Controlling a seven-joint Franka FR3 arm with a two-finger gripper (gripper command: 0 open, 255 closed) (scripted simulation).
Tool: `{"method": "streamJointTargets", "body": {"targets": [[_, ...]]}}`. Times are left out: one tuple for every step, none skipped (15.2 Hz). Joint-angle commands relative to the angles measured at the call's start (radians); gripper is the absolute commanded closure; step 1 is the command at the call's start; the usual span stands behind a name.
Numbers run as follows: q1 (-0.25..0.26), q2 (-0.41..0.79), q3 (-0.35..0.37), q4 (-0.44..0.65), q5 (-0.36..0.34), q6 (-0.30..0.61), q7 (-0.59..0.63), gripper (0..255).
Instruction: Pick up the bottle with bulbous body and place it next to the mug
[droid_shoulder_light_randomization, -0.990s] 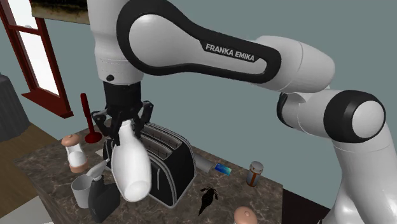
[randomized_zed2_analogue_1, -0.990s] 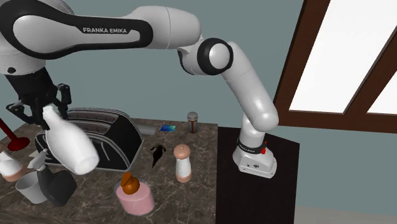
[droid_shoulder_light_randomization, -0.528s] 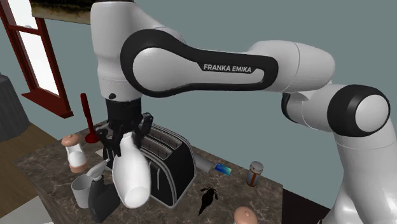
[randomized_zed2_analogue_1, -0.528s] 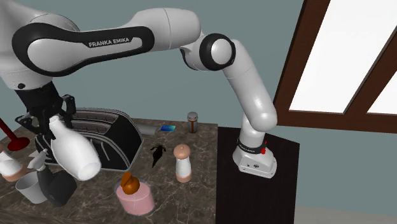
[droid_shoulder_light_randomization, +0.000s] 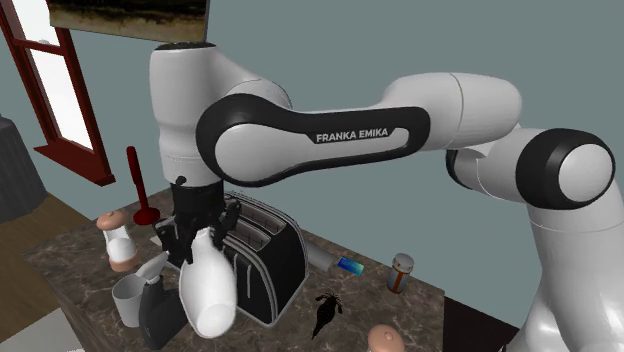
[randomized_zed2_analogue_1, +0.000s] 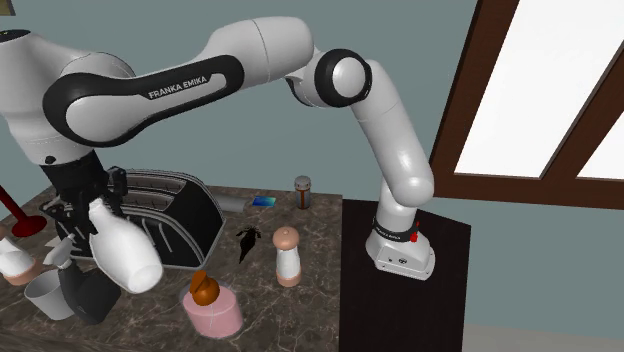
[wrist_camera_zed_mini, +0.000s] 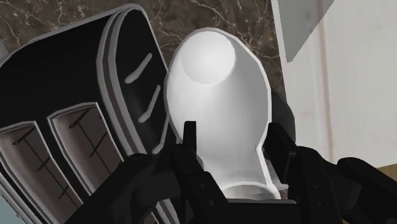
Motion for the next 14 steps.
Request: {"method": "streamJointTargets", "body": {"targets": [[-0.009,-0.003,0.0,-0.034,0.0,0.03,0.003,255],[-0.012,-0.004,-0.001,-0.048,0.0,0.044,0.005,255],[-0.015,-0.004,-0.001,-0.062,-0.001,0.057,0.007,255],[-0.018,-0.003,-0.002,-0.076,-0.002,0.07,0.009,255],[-0.02,-0.003,-0.002,-0.089,-0.003,0.083,0.011,255],[-0.023,-0.002,-0.003,-0.102,-0.004,0.096,0.013,255],[-0.025,-0.001,-0.004,-0.114,-0.006,0.109,0.015,255],[-0.027,0.0,-0.004,-0.126,-0.007,0.121,0.017,255],[-0.028,0.002,-0.005,-0.137,-0.009,0.133,0.02,255],[-0.03,0.004,-0.006,-0.149,-0.011,0.146,0.022,255],[-0.031,0.006,-0.008,-0.159,-0.013,0.158,0.024,255],[-0.032,0.008,-0.009,-0.169,-0.015,0.169,0.026,255],[-0.033,0.008,-0.009,-0.17,-0.015,0.169,0.026,255],[-0.032,0.008,-0.009,-0.17,-0.015,0.169,0.026,255]]}}
